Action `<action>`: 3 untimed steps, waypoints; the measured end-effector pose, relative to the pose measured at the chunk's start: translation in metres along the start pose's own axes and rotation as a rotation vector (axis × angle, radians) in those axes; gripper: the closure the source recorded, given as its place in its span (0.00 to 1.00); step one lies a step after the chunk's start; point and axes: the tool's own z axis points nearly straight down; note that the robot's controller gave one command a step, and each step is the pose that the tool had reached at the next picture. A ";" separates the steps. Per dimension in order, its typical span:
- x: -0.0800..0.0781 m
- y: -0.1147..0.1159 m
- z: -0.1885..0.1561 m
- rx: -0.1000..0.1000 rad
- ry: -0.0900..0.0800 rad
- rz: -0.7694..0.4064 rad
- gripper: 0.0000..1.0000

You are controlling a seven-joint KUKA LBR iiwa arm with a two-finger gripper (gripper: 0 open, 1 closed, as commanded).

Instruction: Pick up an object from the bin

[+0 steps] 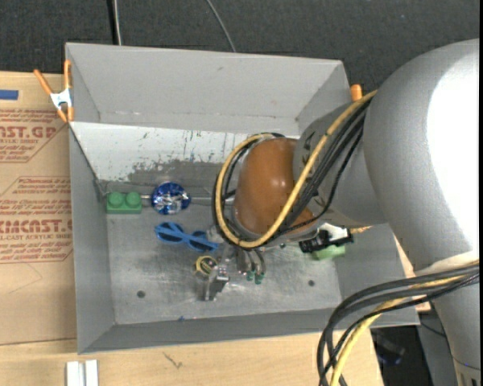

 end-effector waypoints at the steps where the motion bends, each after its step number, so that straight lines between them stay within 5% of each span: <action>1: 0.017 0.002 0.000 0.001 -0.001 0.076 0.00; 2: 0.017 0.002 -0.001 0.002 0.000 0.077 1.00; 3: 0.015 0.003 -0.041 0.009 0.024 0.076 1.00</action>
Offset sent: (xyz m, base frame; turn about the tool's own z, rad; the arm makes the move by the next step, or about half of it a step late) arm -0.0245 0.0034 -0.0060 0.0745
